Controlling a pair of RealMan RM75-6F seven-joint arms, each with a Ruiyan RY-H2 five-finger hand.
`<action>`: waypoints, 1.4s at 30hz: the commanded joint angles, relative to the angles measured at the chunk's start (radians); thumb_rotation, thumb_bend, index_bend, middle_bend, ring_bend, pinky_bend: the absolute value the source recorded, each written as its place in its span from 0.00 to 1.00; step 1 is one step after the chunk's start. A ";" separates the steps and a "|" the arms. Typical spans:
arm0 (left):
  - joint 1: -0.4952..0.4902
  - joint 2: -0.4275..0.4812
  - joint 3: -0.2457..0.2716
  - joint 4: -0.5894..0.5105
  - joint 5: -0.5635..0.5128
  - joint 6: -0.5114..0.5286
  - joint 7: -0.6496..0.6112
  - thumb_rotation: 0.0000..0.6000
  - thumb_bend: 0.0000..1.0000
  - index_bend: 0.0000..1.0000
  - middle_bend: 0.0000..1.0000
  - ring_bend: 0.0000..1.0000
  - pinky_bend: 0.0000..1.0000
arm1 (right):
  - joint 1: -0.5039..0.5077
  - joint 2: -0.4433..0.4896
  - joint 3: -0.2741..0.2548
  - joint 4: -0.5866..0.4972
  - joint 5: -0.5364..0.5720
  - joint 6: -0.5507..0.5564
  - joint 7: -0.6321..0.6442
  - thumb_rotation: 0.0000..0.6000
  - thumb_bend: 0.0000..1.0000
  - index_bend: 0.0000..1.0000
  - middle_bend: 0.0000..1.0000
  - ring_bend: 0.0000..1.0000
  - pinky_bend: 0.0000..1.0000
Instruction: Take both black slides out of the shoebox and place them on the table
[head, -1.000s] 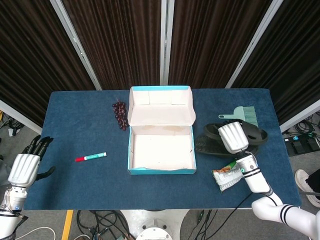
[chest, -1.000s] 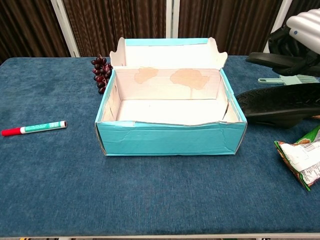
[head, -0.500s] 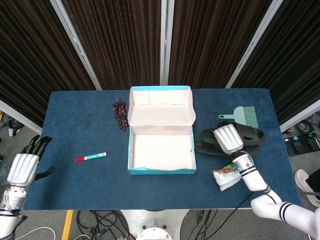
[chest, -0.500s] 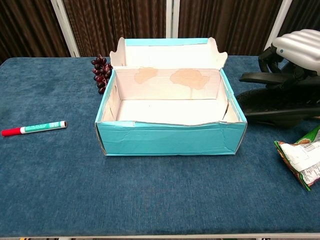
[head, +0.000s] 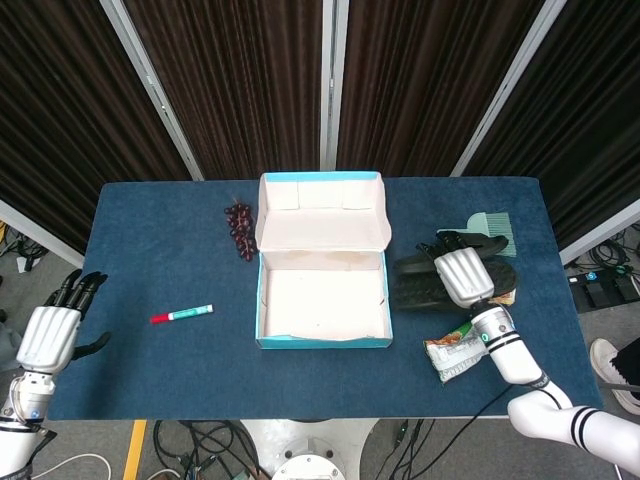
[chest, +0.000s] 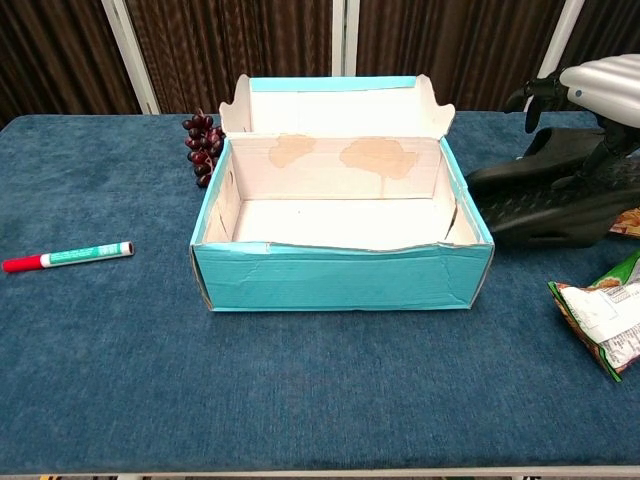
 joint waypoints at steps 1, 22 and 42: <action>0.000 0.000 -0.001 -0.002 0.000 0.001 0.001 1.00 0.19 0.09 0.11 0.03 0.29 | -0.005 0.006 0.006 -0.015 -0.019 0.025 0.022 1.00 0.00 0.18 0.32 0.11 0.13; 0.005 0.022 -0.010 -0.028 0.003 0.028 0.007 1.00 0.19 0.09 0.11 0.03 0.29 | -0.269 0.249 -0.086 -0.456 -0.125 0.392 -0.139 1.00 0.03 0.02 0.12 0.00 0.00; 0.007 0.022 0.015 -0.037 0.013 0.005 0.019 1.00 0.19 0.09 0.11 0.03 0.29 | -0.511 0.152 -0.192 -0.331 -0.155 0.530 -0.077 1.00 0.14 0.00 0.03 0.00 0.00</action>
